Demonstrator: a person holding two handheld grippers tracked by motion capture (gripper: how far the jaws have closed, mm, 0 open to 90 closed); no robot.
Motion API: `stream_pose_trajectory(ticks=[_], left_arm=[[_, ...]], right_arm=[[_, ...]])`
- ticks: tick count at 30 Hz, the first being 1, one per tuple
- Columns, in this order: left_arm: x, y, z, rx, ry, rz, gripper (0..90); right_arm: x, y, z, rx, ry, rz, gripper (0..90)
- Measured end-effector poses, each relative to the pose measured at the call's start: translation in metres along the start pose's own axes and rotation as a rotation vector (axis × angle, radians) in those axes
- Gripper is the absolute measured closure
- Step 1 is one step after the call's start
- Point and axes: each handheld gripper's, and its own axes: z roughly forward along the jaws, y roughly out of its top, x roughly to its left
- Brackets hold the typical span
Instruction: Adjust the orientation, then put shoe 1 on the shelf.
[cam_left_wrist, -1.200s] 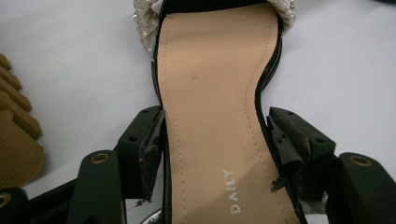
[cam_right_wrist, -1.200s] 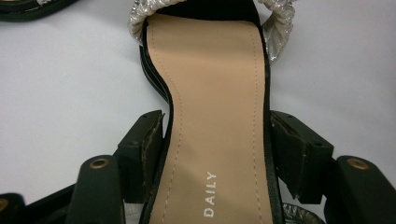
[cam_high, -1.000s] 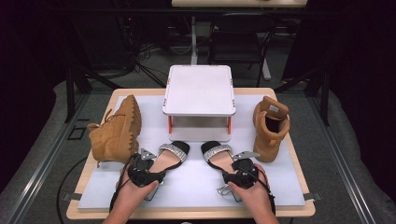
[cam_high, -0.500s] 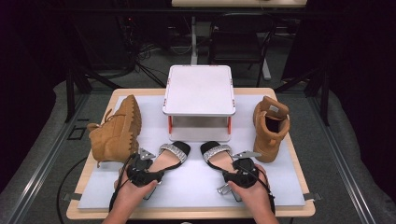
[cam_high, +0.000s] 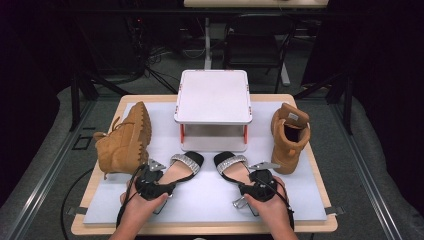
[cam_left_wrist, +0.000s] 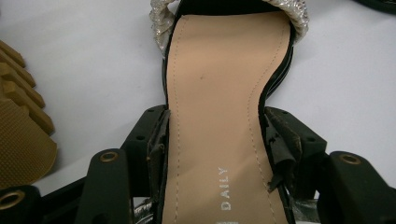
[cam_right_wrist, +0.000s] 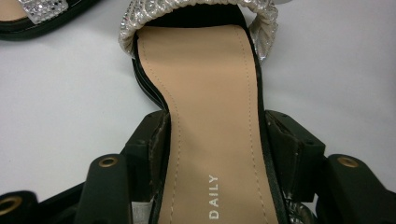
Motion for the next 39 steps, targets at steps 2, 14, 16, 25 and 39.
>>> stream_pose_trajectory(ticks=[2, 14, 16, 25, 39], left_arm=[[0.0, 0.0, 0.0, -0.001, 0.0, 0.0, 42.0], [0.001, -0.003, -0.001, -0.011, -0.008, -0.014, 42.1], [0.001, -0.003, -0.001, -0.016, -0.005, -0.017, 42.1], [0.001, -0.004, -0.004, -0.045, -0.012, -0.024, 42.1], [-0.007, 0.014, 0.002, -0.066, 0.003, -0.013, 42.1]], right_arm=[[0.0, 0.0, 0.0, -0.006, -0.002, 0.003, 41.5], [0.002, -0.003, -0.001, -0.025, -0.008, -0.001, 41.9], [0.001, -0.003, -0.002, -0.031, -0.008, 0.0, 41.9], [0.001, -0.005, -0.004, -0.04, 0.005, 0.013, 42.0], [0.001, 0.008, -0.002, -0.064, 0.001, 0.029, 42.0]])
